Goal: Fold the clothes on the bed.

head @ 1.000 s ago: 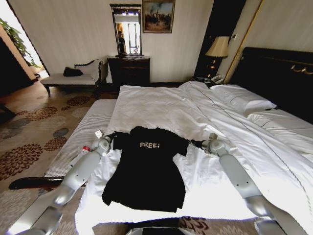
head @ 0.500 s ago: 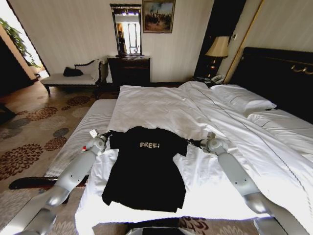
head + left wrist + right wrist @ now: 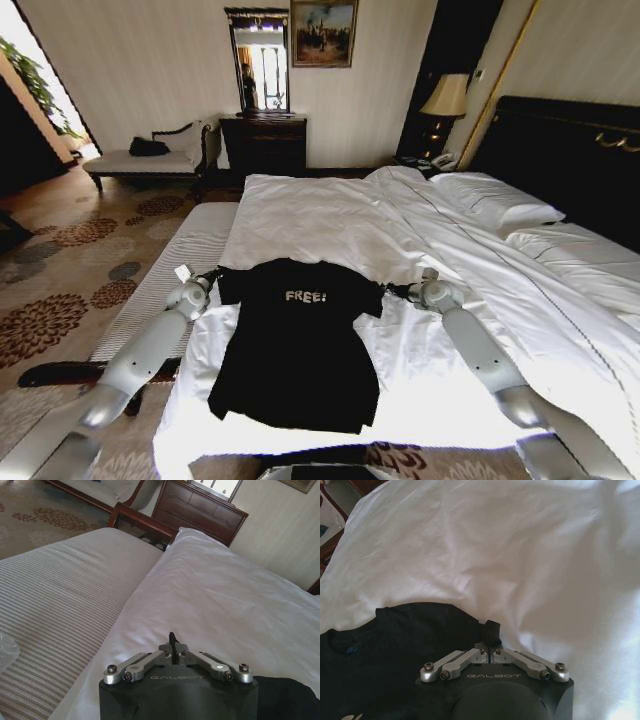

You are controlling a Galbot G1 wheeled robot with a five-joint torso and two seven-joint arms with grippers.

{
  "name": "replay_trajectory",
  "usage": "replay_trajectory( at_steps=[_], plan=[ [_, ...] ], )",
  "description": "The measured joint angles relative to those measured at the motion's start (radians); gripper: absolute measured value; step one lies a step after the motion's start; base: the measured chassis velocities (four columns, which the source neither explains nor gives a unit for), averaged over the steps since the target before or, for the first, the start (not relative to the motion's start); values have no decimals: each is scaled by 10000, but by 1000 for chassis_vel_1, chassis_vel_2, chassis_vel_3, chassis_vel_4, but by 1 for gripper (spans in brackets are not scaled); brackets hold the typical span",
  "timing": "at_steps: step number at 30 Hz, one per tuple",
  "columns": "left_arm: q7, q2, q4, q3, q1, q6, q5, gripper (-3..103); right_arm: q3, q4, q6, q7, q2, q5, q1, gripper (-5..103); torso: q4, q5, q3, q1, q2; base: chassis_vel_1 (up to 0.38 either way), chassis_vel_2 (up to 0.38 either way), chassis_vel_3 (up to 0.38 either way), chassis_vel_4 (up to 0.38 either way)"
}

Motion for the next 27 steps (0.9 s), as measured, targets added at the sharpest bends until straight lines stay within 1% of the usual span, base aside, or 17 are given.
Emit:
replay_trajectory(
  at_steps=[3,6,10,13,27],
  plan=[
    [10,-56,37,17,-27,0,20,1,-36,-94,0,-81,-55,-223,56,1,0,-1,-1,0,0,0,0,0,0],
    [26,-127,111,26,-50,0,70,1,-114,-260,0,-192,-138,-404,115,1,-6,1,0,0,0,0,0,0,0],
    [31,-117,140,1,-37,-4,100,1,-162,-418,0,-244,-169,-410,203,1,-4,2,0,1,0,0,0,0,0],
    [35,-64,124,-25,-1,-7,107,1,-187,-512,0,-260,-171,-410,272,1,2,0,0,0,0,0,0,0,0],
    [69,-190,372,-64,-19,-49,280,1,-294,-692,0,-351,-249,-522,347,1,-3,1,0,0,0,0,0,0,0]
  ],
)
